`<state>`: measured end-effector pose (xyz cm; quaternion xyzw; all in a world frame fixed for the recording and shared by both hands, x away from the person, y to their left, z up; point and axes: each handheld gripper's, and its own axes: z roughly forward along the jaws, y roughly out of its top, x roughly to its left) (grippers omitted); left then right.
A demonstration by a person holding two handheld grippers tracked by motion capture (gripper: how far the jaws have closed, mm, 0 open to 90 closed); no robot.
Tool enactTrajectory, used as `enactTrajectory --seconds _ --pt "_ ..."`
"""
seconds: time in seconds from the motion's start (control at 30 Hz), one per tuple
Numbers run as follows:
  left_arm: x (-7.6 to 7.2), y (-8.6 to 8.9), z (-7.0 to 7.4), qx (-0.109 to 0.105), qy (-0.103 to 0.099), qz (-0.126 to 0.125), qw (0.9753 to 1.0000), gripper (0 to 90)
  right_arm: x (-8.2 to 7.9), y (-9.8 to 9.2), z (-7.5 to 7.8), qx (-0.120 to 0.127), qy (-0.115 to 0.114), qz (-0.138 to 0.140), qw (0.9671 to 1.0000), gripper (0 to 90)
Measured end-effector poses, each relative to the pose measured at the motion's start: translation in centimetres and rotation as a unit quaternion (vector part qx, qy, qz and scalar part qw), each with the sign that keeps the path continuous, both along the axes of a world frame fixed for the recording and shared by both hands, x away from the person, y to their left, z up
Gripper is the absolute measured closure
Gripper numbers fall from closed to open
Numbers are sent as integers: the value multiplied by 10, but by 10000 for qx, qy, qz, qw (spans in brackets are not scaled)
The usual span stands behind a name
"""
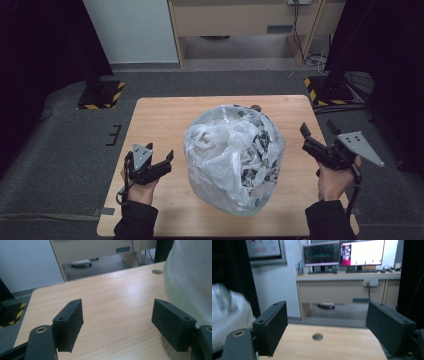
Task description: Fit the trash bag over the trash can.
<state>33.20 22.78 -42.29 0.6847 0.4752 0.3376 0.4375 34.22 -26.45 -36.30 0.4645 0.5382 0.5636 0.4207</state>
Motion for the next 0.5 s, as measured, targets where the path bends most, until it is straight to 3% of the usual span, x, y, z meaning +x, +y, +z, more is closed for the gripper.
enactTrajectory --seconds 0.23,0.33,0.5 --pt "-2 17 -38 243 638 150 9976 239 -6 -14 50 115 -497 -88 9987 230" --pt "2 24 -54 232 1008 256 9943 238 -6 -13 65 49 -601 -55 9982 249" --pt "9 24 -70 413 1357 307 9894 235 -6 -5 80 -114 -650 135 9977 318"
